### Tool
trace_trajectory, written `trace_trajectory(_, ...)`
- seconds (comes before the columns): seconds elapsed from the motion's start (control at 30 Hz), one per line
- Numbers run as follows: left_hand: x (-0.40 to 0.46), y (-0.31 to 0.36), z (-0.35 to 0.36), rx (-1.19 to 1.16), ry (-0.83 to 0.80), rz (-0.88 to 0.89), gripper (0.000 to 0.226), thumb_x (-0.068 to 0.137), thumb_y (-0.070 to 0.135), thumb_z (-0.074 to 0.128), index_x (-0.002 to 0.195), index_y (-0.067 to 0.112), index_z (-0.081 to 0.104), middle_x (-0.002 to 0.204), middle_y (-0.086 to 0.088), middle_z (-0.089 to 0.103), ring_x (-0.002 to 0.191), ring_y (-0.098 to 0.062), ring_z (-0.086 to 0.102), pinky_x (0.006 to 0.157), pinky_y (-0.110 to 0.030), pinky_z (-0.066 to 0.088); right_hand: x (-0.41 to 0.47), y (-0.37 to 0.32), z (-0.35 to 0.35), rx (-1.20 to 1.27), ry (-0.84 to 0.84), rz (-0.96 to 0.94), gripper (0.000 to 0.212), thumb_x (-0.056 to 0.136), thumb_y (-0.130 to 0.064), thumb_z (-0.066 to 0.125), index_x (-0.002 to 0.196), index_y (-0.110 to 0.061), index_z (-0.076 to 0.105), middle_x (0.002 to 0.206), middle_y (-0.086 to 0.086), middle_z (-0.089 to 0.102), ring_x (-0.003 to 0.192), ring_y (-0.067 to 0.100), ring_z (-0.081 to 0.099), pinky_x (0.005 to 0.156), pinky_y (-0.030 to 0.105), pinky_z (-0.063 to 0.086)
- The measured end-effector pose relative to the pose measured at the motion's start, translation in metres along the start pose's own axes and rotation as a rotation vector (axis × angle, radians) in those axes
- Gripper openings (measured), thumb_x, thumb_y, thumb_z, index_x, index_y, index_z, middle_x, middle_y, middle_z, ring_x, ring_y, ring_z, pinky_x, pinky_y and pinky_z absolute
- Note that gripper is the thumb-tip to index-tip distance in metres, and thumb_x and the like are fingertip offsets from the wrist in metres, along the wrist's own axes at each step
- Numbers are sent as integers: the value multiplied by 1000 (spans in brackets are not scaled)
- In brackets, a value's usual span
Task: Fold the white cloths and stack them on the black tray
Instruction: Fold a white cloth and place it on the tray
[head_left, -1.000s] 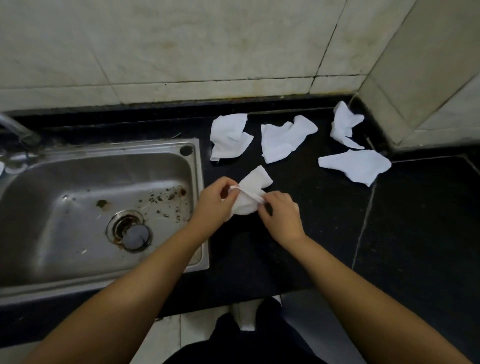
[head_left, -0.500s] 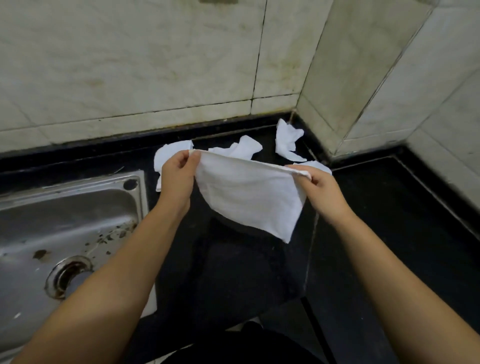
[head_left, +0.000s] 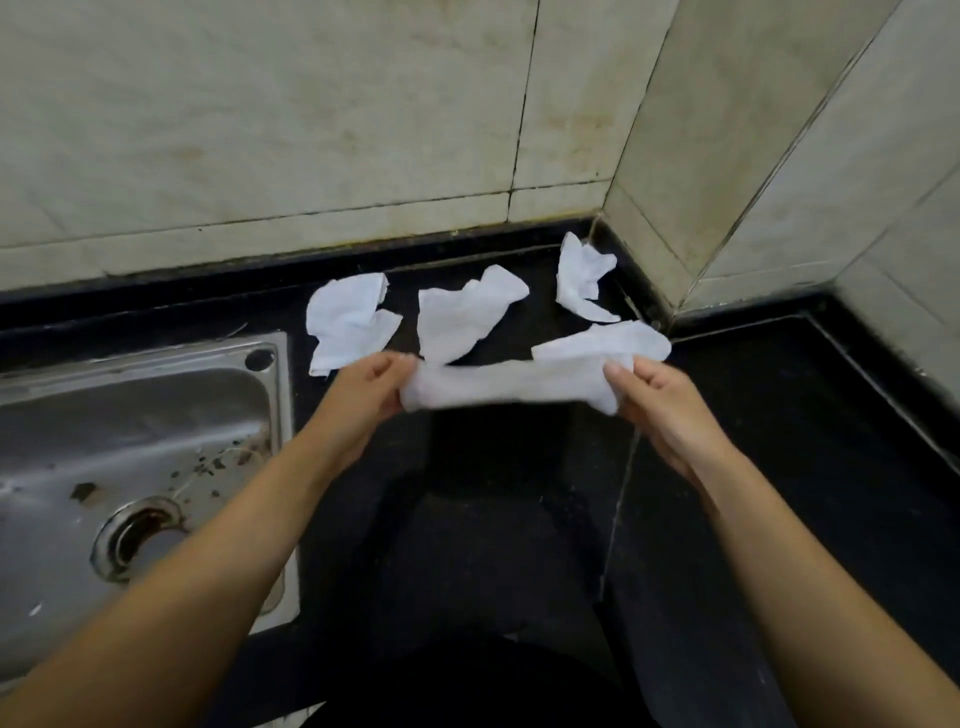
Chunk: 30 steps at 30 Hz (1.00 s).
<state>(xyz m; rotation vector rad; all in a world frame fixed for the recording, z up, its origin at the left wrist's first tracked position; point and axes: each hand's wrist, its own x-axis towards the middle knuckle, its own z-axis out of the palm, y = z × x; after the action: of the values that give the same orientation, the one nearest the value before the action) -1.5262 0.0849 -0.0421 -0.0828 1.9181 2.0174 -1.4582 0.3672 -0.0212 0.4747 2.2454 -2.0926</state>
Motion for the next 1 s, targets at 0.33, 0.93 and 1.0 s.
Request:
trace_trajectory(0.33, -39, -101, -10, 483, -56, -240, 22, 94, 19, 55, 84, 3, 66, 70, -4, 61, 64, -10, 54, 59, -16, 45, -47, 105, -3, -75, -42, 491, 30, 96, -24, 53, 100, 1, 69, 98, 14, 73, 88, 23, 68, 82, 37, 55)
trace_trajectory(0.93, 11, -107, 19, 1183, 196, 19, 49, 89, 39, 57, 129, 15, 44, 124, -6, 50, 115, -23, 46, 96, -38, 37, 27, 85, 39, -1147, 170, 164, 47, 91, -25, 52, 136, -17, 40, 135, 10, 43, 126, 30, 37, 102, 43, 32)
trace_trajectory(1.0, -5, -115, 17, 1244, 200, -26, 59, 86, 47, 58, 133, 16, 40, 128, -5, 47, 117, -22, 44, 97, -36, 37, 41, 74, 64, -1152, -19, 62, 44, 95, -27, 49, 137, -18, 42, 137, 8, 43, 128, 28, 37, 103, 42, 32)
